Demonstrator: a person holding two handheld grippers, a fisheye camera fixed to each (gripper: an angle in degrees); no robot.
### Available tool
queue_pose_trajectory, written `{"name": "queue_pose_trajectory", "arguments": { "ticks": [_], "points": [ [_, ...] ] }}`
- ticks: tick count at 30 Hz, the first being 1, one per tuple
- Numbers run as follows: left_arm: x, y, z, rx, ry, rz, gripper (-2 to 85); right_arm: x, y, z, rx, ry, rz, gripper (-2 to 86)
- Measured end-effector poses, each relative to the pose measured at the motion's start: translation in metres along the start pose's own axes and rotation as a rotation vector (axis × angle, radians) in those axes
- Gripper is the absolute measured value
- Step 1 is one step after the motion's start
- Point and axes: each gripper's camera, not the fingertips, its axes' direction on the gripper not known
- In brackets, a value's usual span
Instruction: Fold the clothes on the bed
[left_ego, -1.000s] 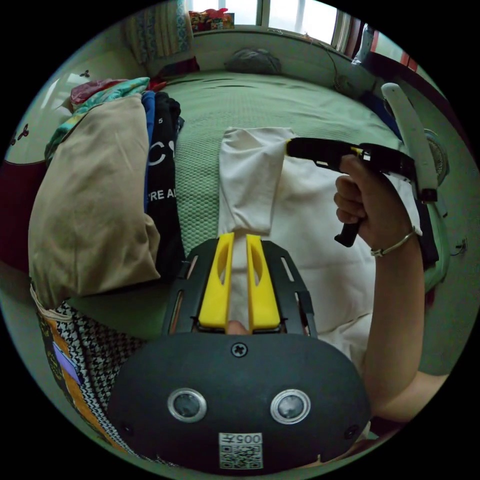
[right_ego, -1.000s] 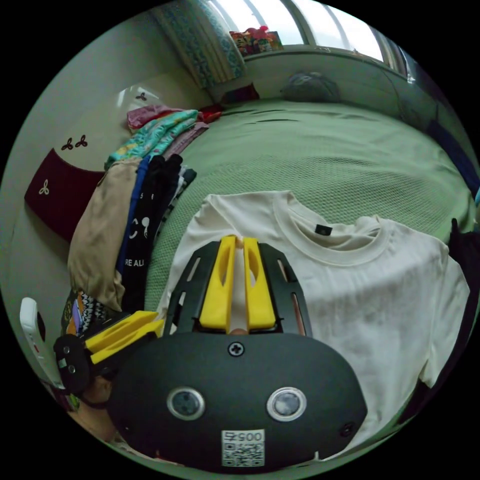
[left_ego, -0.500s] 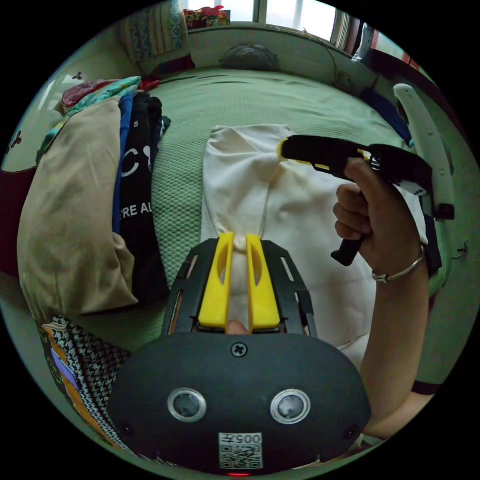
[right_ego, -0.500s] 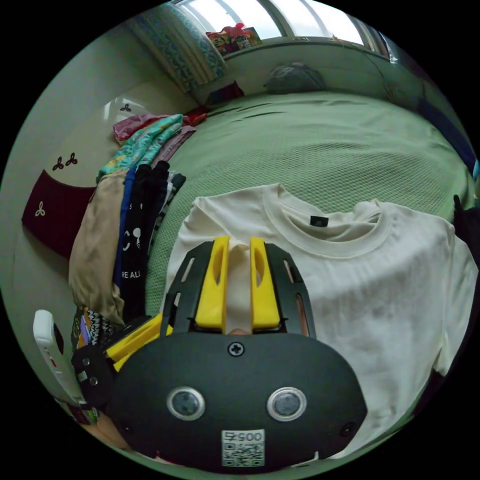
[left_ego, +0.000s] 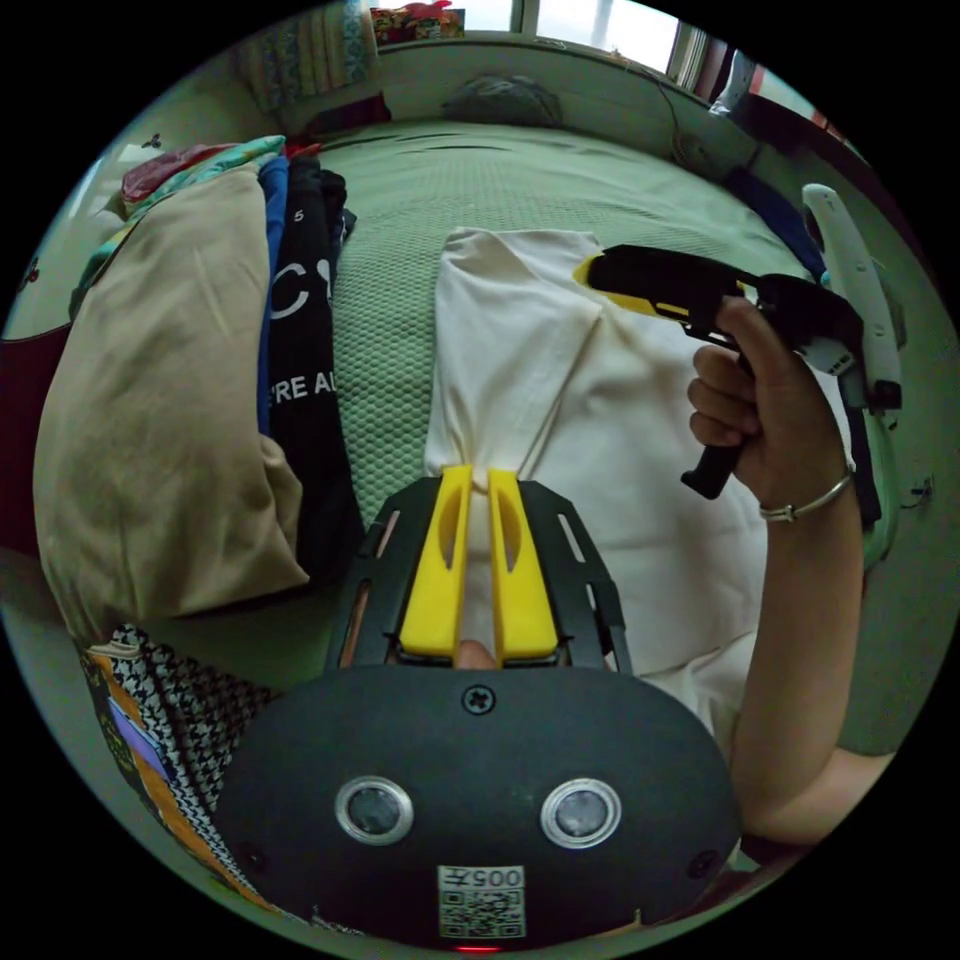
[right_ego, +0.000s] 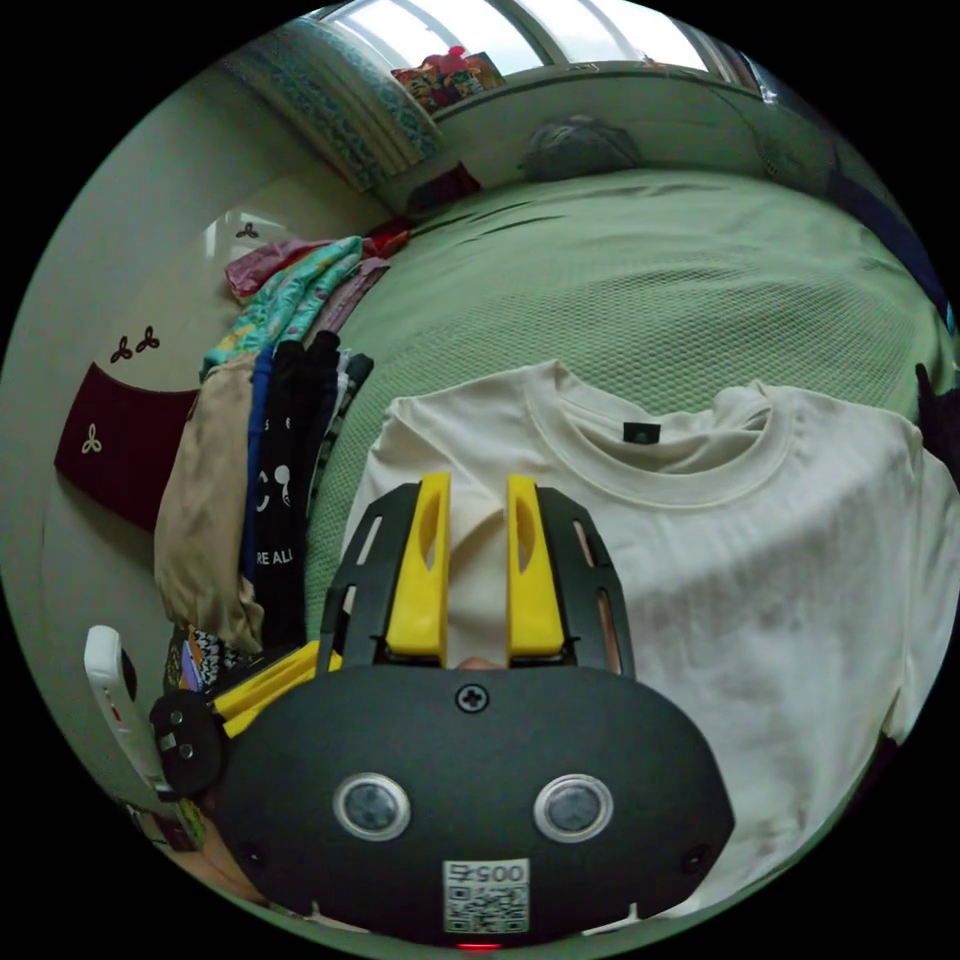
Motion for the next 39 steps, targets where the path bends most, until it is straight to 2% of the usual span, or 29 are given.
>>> {"name": "queue_pose_trajectory", "arguments": {
  "ticks": [5,10,16,20,23,27,31,35,39],
  "points": [
    [0.011,-0.003,0.001,0.043,0.021,-0.037,5.1,0.002,0.004,0.004,-0.027,0.059,0.009,3.6],
    [0.032,-0.013,0.016,0.041,-0.011,-0.064,5.1,0.009,0.01,-0.001,-0.014,0.028,0.026,-0.4],
    [0.058,-0.018,0.018,0.05,-0.023,-0.057,5.1,0.009,0.02,-0.006,0.031,0.081,0.053,-0.8],
    [0.074,-0.018,0.016,0.032,-0.027,-0.057,5.1,0.001,0.032,-0.024,0.059,0.207,0.082,-0.2],
    [0.092,-0.017,0.013,0.041,0.001,-0.055,5.2,-0.007,0.04,-0.046,0.096,0.212,0.034,0.9],
    [0.13,-0.023,0.007,0.057,0.066,-0.011,5.1,-0.013,0.056,-0.074,0.091,0.247,-0.061,3.6],
    [0.188,-0.038,0.001,0.083,0.14,0.107,5.1,0.011,0.099,-0.107,0.029,0.383,-0.134,5.6],
    [0.245,-0.052,0.003,0.092,0.216,0.198,5.1,0.058,0.143,-0.147,-0.036,0.553,-0.046,5.9],
    [0.322,-0.071,0.017,0.057,0.266,0.314,5.1,0.094,0.172,-0.18,-0.072,0.593,0.052,5.8]
  ]
}}
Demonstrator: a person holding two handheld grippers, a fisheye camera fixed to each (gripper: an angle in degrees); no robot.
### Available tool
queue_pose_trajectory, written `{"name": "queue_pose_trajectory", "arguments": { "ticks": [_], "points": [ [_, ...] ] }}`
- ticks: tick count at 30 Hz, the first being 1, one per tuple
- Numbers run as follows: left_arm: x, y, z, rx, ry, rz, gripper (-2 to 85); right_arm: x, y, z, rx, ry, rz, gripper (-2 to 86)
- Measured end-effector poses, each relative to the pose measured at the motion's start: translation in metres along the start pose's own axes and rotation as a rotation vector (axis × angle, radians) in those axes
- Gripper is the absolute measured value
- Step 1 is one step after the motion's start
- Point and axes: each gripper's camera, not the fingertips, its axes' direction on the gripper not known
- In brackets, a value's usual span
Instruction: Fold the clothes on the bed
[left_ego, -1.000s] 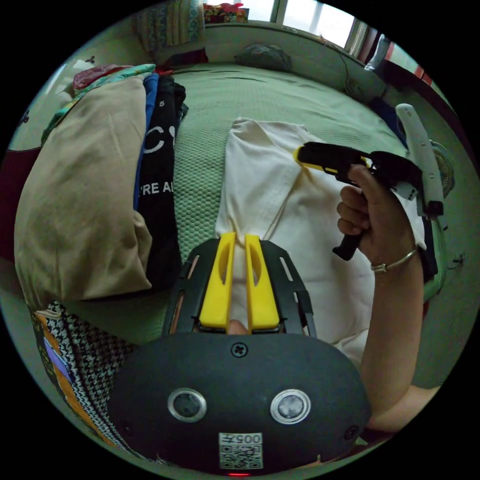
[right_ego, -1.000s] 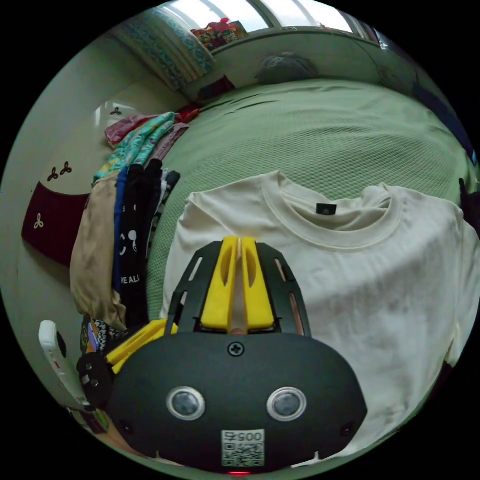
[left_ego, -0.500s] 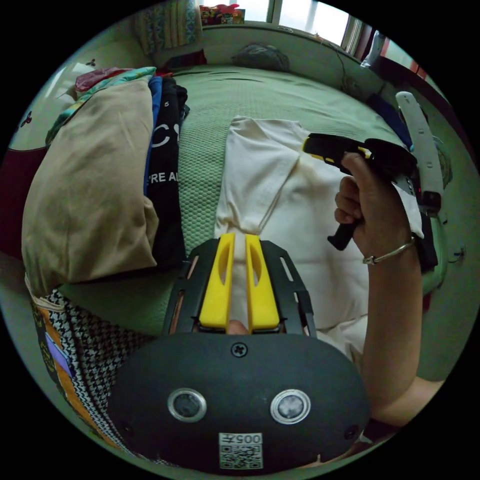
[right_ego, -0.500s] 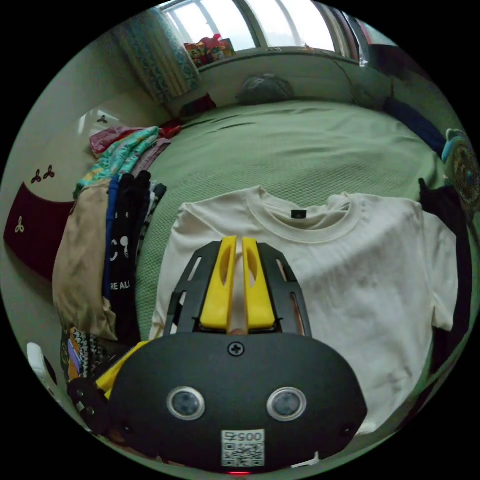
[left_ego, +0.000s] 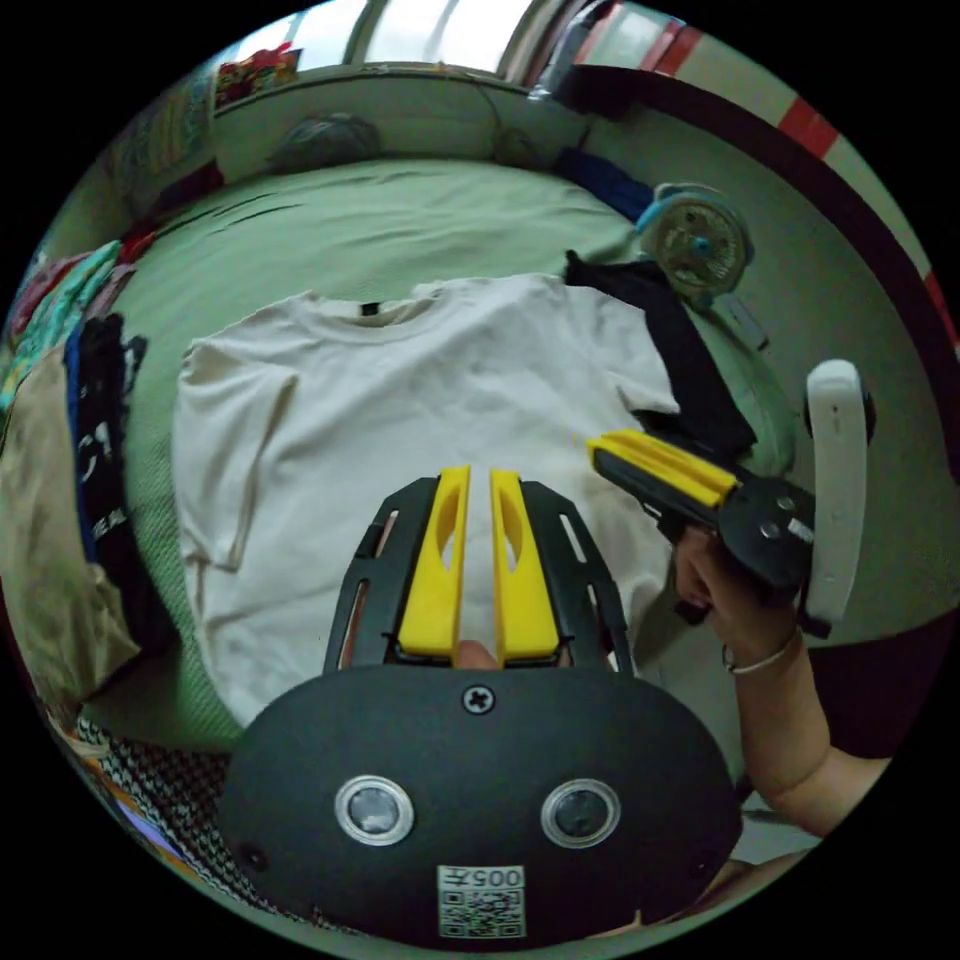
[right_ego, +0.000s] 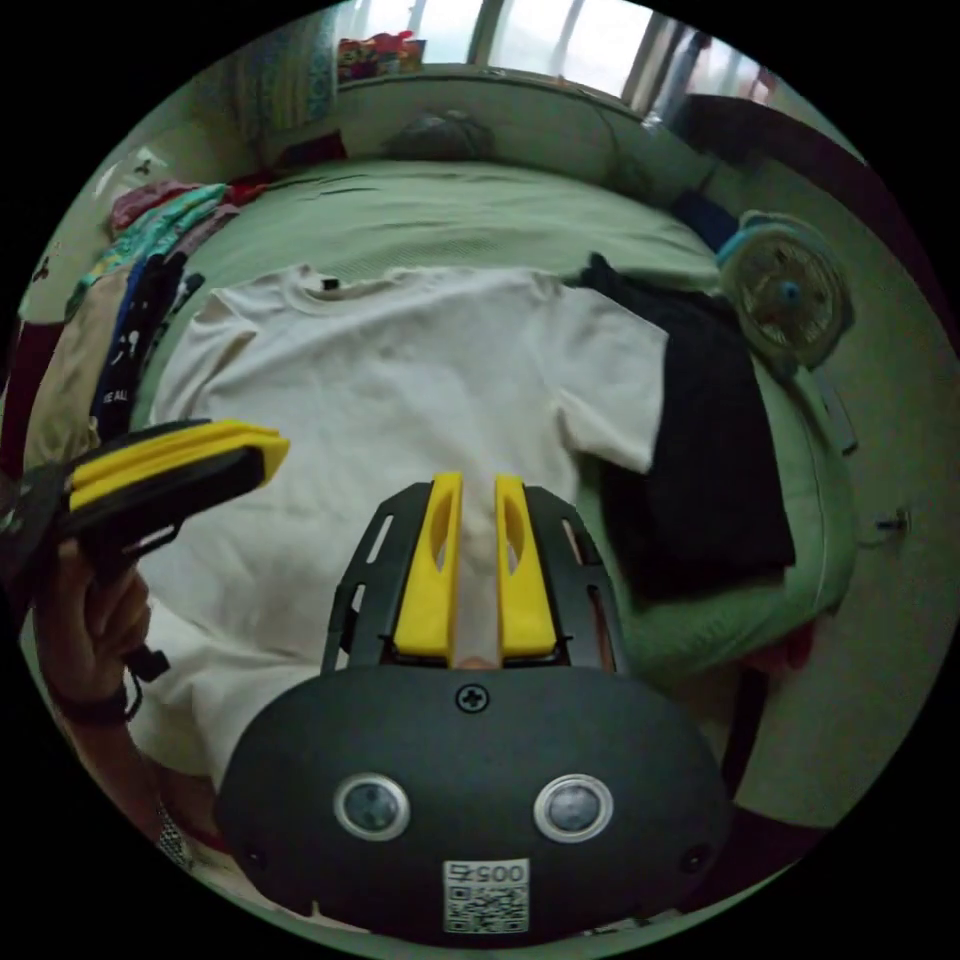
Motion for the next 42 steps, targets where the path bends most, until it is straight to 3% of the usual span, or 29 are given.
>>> {"name": "queue_pose_trajectory", "arguments": {
  "ticks": [3,9,12,17,22,31,42],
  "points": [
    [0.039,-0.031,0.029,-0.089,0.028,0.048,5.2,0.027,0.018,-0.007,-0.024,0.01,0.051,5.7],
    [0.097,-0.071,0.066,-0.083,-0.006,0.168,5.6,0.064,0.021,-0.022,-0.003,0.028,0.069,5.7],
    [0.108,-0.075,0.079,-0.087,0.006,0.186,6.1,0.082,-0.004,-0.027,0.035,0.107,0.036,6.0],
    [0.127,-0.086,0.085,-0.034,-0.008,0.238,6.4,0.12,-0.056,-0.027,0.112,0.068,0.037,5.7],
    [0.137,-0.111,0.093,-0.012,0.002,0.293,6.9,0.148,-0.088,-0.003,0.078,0.085,0.054,5.1],
    [0.137,-0.131,0.112,-0.058,-0.027,0.259,7.2,0.184,-0.09,0.011,0.051,-0.079,0.143,2.4],
    [0.11,-0.143,0.117,-0.035,0.018,0.154,7.0,0.144,-0.081,-0.051,0.168,0.007,-0.008,-0.9]
  ]
}}
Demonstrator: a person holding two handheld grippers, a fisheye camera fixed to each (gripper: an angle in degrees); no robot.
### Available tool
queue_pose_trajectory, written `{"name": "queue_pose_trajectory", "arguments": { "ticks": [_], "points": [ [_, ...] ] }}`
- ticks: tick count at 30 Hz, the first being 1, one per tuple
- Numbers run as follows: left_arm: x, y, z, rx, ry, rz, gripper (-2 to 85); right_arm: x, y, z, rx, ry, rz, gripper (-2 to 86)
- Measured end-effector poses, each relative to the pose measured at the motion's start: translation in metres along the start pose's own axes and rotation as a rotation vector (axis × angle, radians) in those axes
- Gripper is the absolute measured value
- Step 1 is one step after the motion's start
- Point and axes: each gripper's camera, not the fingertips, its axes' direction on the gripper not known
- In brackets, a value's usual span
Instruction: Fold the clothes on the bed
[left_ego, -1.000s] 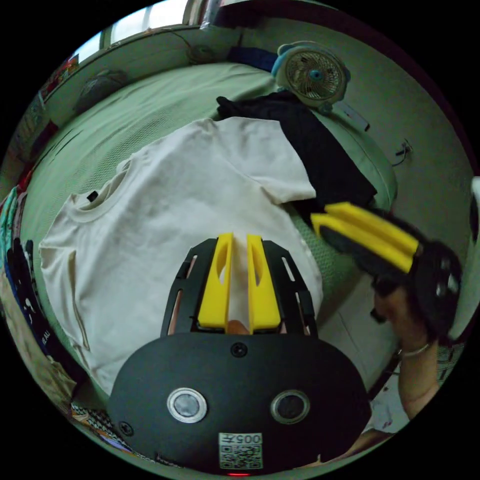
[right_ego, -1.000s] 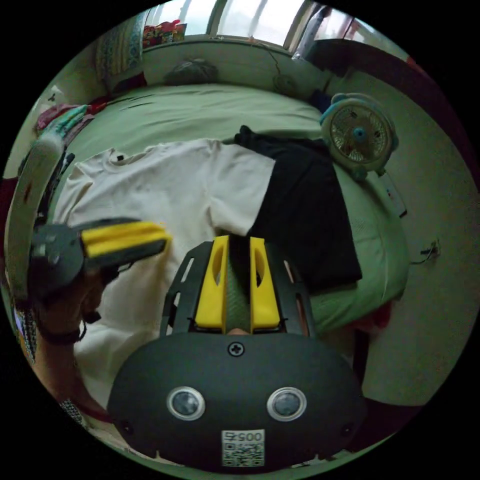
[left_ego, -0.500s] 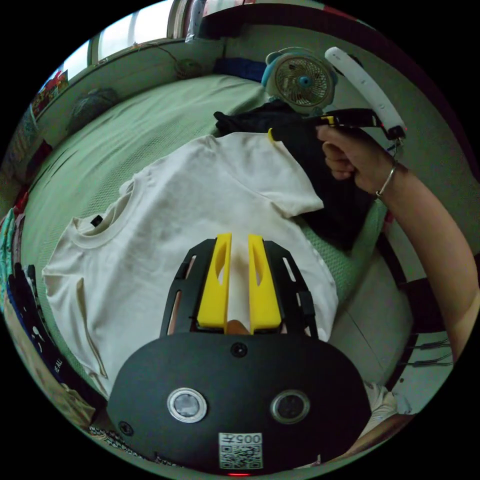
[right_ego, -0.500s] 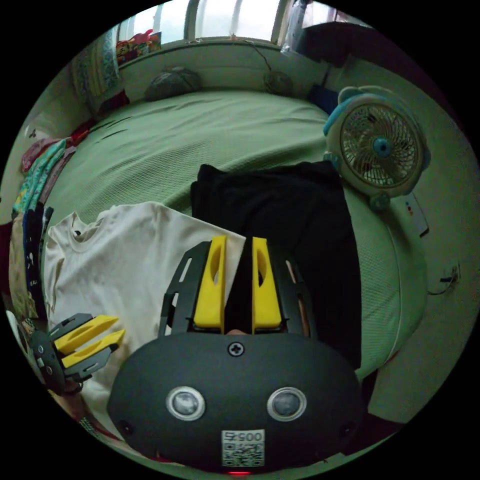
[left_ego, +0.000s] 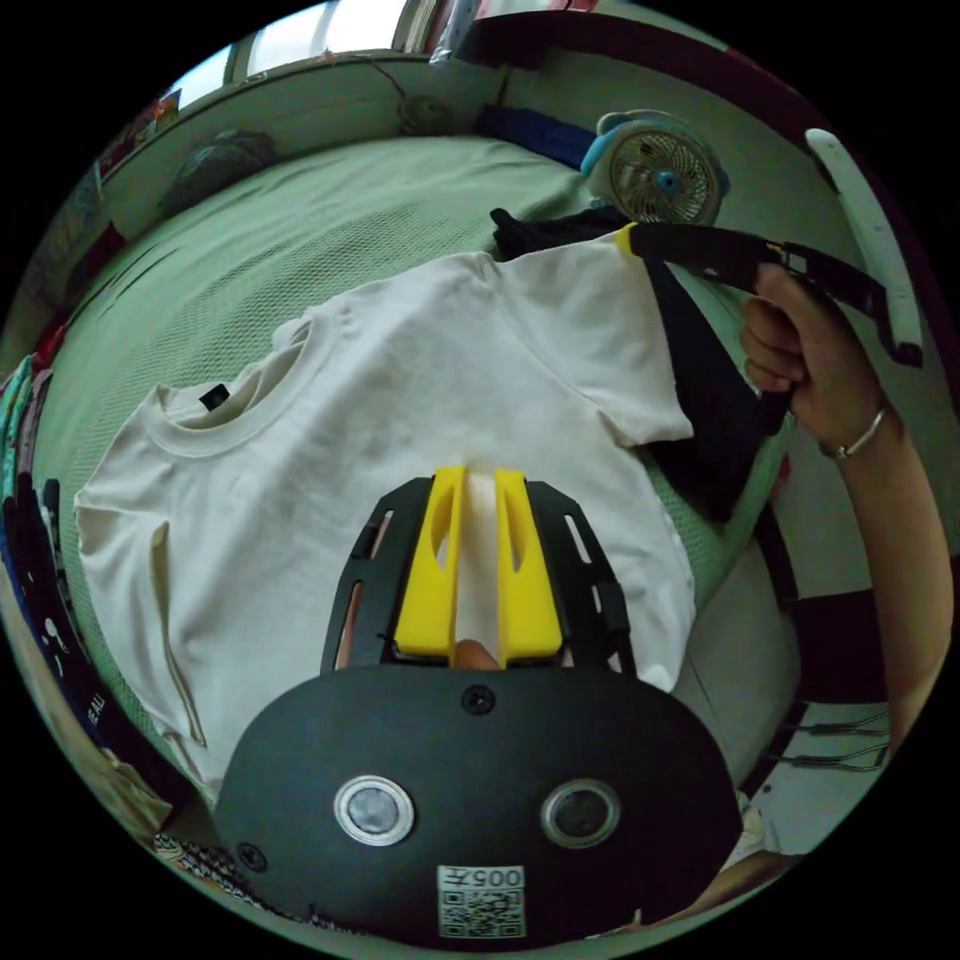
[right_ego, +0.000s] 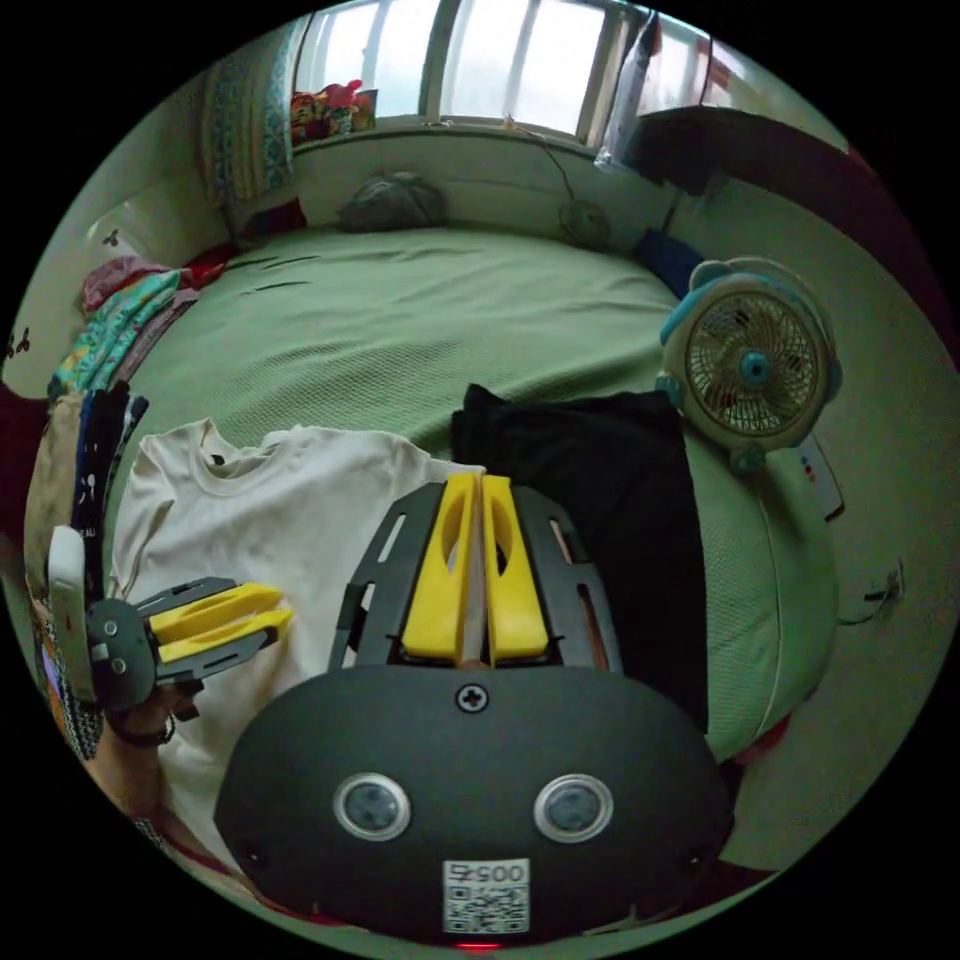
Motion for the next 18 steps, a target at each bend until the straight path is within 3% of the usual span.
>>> {"name": "queue_pose_trajectory", "arguments": {
  "ticks": [11,18],
  "points": [
    [-0.032,0.008,-0.008,0.023,-0.017,-0.062,7.5,-0.102,-0.024,-0.002,-0.076,-0.105,-0.137,0.2],
    [-0.056,0.02,-0.011,0.005,-0.005,-0.102,7.5,-0.1,-0.015,-0.009,-0.055,-0.21,-0.113,4.5]
  ]
}}
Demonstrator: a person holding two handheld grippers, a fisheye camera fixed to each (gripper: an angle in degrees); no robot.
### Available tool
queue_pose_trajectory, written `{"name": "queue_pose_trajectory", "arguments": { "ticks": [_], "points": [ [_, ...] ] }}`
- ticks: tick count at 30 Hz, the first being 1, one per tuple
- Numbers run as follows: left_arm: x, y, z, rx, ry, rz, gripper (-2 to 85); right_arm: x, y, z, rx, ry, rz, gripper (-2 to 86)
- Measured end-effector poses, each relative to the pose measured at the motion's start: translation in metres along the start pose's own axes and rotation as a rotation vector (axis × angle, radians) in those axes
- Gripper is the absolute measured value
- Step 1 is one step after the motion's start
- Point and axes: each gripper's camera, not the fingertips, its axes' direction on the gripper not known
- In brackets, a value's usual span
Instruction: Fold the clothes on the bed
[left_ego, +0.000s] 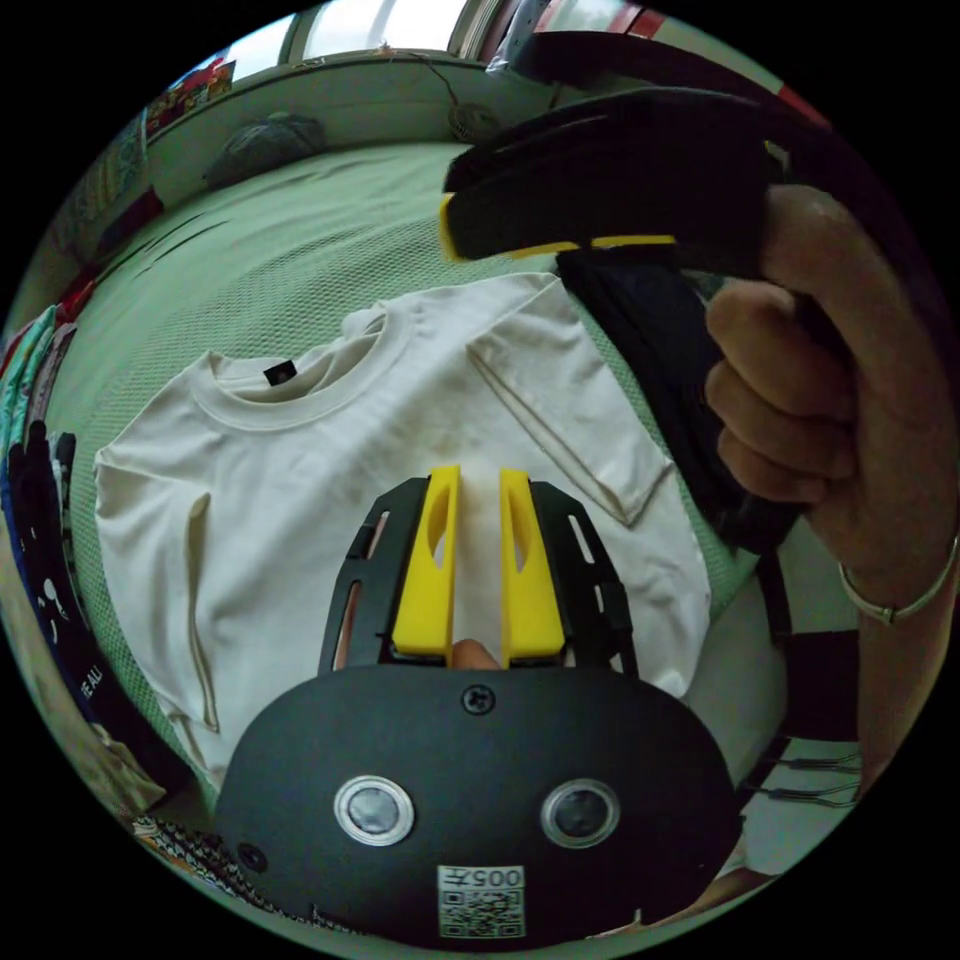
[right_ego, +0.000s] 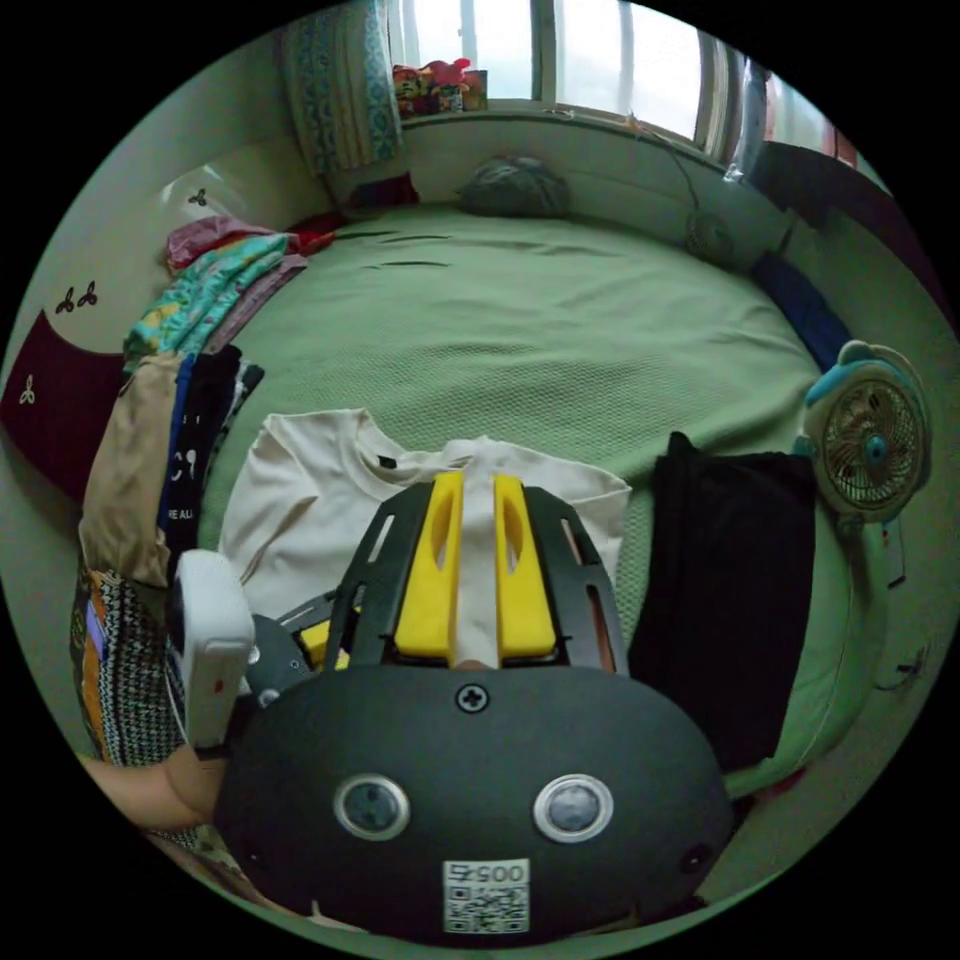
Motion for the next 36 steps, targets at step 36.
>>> {"name": "queue_pose_trajectory", "arguments": {
  "ticks": [36],
  "points": [
    [-0.121,0.153,-0.095,0.074,0.068,-0.065,7.1,-0.01,0.2,0.003,-0.143,0.132,0.03,3.6]
  ]
}}
